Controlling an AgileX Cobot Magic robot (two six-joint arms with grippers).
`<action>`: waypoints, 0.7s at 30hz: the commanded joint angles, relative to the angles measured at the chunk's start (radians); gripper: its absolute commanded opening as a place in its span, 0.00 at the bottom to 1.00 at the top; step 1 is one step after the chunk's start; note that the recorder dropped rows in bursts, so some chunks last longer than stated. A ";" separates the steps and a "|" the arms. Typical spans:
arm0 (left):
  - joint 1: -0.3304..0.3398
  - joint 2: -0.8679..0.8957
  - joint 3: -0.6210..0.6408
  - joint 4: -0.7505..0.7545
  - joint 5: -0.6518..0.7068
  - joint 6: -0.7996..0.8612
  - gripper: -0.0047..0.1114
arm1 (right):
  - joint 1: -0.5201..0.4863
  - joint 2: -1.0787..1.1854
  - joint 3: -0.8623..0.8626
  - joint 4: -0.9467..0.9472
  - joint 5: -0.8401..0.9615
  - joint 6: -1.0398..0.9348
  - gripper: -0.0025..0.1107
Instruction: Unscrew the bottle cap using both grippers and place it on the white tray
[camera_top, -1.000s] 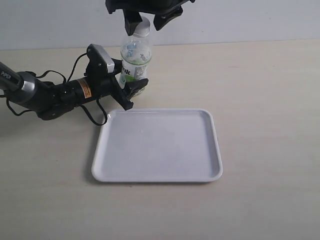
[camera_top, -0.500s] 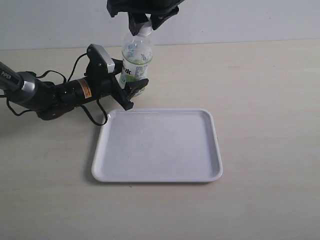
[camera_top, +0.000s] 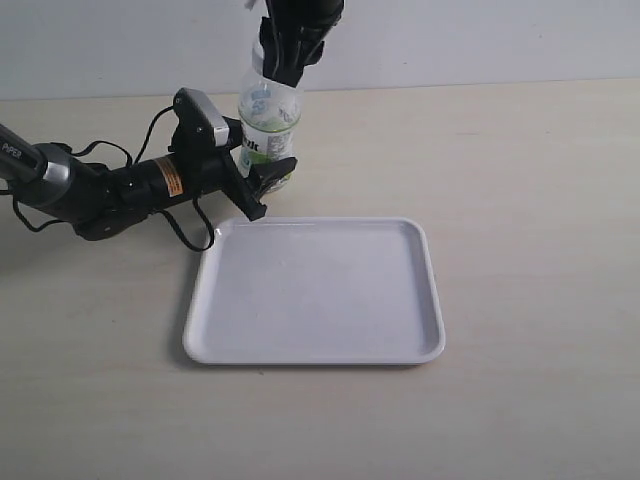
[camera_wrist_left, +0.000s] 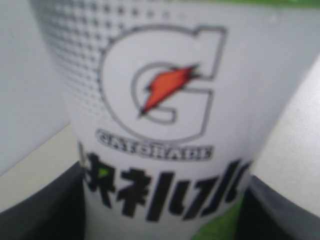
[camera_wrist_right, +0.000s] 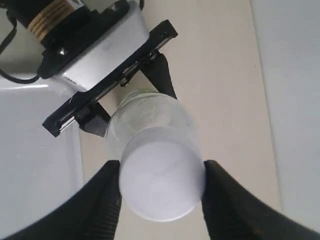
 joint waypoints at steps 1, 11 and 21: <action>-0.006 0.000 0.008 0.021 0.037 -0.006 0.04 | 0.000 -0.003 -0.004 0.019 -0.050 -0.193 0.02; -0.006 0.000 0.008 0.025 0.075 -0.052 0.04 | 0.000 -0.003 -0.004 0.037 -0.112 -0.480 0.02; -0.006 0.000 0.008 0.025 0.078 -0.054 0.04 | 0.000 -0.003 -0.004 0.020 -0.106 -0.755 0.02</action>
